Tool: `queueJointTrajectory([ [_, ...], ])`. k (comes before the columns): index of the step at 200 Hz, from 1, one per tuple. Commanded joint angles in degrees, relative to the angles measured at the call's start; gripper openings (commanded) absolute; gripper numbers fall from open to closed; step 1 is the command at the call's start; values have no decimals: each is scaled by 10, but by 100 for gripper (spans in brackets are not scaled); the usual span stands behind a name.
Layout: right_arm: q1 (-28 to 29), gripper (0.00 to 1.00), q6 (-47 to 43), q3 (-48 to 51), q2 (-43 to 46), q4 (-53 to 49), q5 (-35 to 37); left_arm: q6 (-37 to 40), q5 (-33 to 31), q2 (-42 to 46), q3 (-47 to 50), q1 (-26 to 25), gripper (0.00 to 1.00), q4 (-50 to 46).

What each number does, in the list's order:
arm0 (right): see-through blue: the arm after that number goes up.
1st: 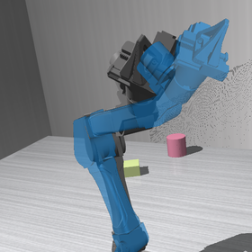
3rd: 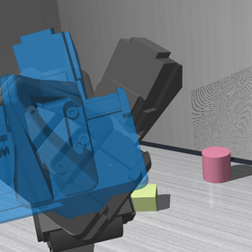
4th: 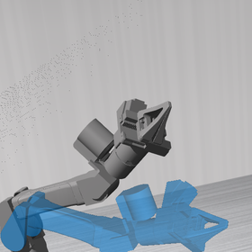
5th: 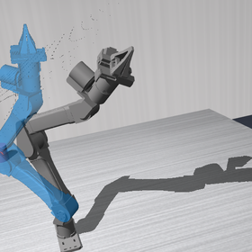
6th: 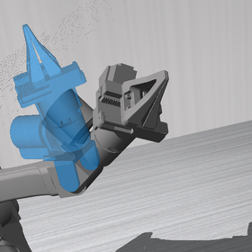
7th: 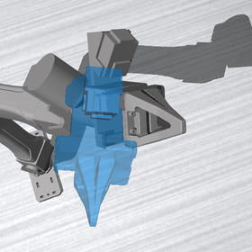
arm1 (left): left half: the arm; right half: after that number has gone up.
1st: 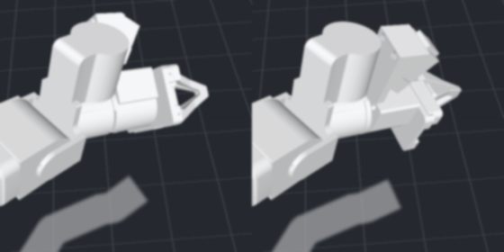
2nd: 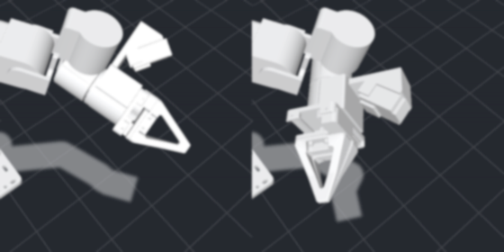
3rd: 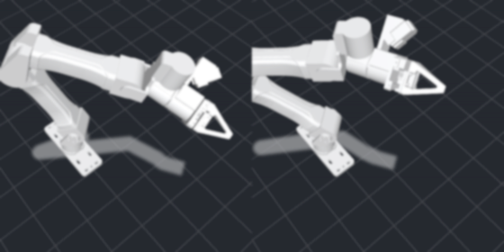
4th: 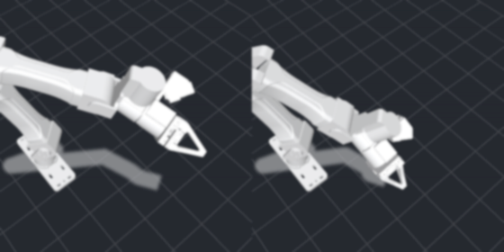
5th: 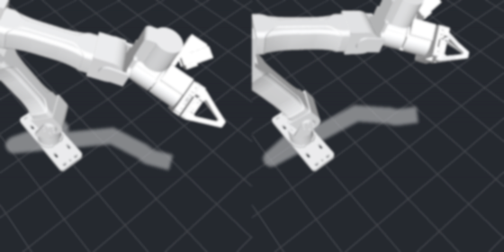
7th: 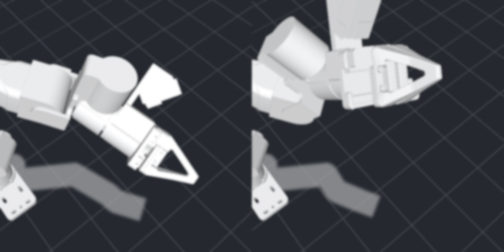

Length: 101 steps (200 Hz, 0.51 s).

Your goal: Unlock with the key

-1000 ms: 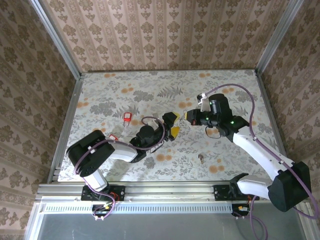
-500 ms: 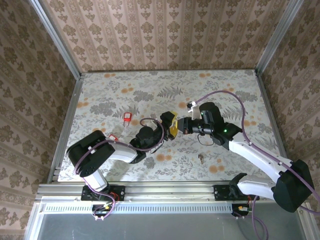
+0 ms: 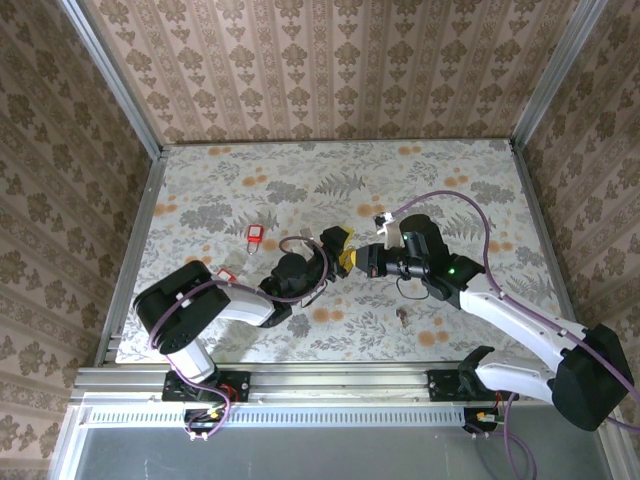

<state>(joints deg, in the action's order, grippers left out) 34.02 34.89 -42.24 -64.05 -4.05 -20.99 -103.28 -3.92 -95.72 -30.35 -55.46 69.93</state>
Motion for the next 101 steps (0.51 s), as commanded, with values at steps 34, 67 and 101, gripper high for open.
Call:
queueJointTrajectory([
  [34, 3, 0, -17, 16, 19, -2, 4, 12, -5, 16, 8, 3, 58, 29],
  [67, 3, 0, -17, 22, 18, 4, -5, 14, -2, 14, 6, 4, 49, 30],
  [101, 3, 0, -31, 22, 24, -3, -7, 18, -3, 16, 13, 10, 35, 32],
])
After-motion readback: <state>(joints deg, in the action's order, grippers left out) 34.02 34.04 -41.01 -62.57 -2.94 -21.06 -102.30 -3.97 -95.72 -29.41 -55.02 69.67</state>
